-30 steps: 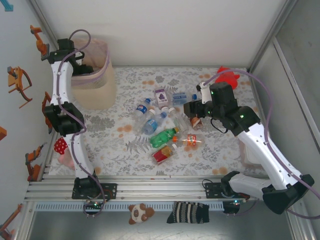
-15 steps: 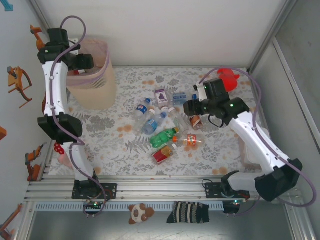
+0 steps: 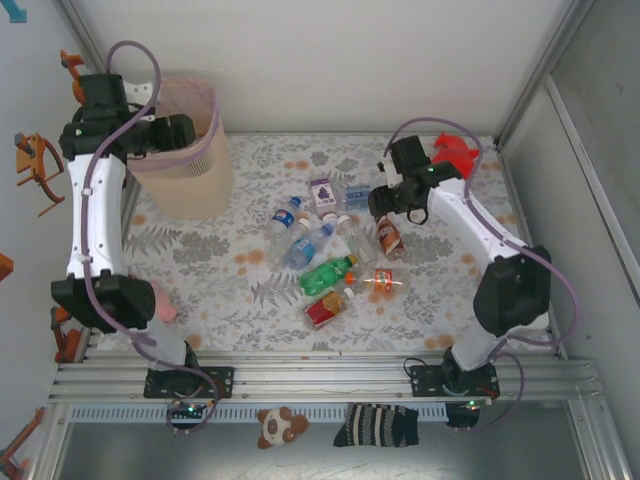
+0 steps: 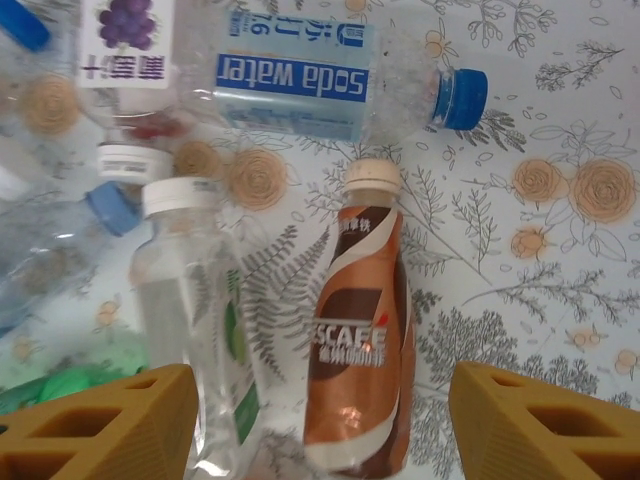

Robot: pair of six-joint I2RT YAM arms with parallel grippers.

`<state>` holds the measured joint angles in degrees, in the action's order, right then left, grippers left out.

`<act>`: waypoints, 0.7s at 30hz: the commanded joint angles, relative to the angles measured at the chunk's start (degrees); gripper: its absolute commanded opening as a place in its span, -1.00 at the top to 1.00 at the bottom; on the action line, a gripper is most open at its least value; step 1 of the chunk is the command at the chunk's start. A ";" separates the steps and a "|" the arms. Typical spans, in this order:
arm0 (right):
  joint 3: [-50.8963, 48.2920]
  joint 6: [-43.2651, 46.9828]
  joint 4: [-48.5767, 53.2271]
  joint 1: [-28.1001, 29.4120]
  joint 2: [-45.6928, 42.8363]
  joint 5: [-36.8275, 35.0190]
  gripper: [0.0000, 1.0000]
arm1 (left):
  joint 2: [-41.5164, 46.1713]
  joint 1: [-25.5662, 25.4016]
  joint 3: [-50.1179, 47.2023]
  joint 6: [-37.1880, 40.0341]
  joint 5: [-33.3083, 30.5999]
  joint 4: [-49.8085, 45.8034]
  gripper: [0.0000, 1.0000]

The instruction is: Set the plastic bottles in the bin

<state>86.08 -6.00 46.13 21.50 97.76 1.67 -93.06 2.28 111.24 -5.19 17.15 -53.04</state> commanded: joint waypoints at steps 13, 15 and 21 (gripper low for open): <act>13.65 4.33 1.28 -1.56 21.38 -5.73 -0.16 | 25.14 -1.40 -30.32 -9.78 13.50 21.64 -0.54; 14.57 4.32 1.34 -1.71 23.05 -5.63 -0.15 | 26.60 -1.92 -31.58 -10.08 13.53 21.66 -0.54; 15.65 4.37 0.92 -1.77 27.09 -5.80 -0.12 | 29.67 -2.11 -33.00 -9.58 12.12 20.02 -0.55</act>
<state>99.94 -2.66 46.06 20.10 123.66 -2.70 -65.08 0.36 79.02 -13.96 28.56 -34.22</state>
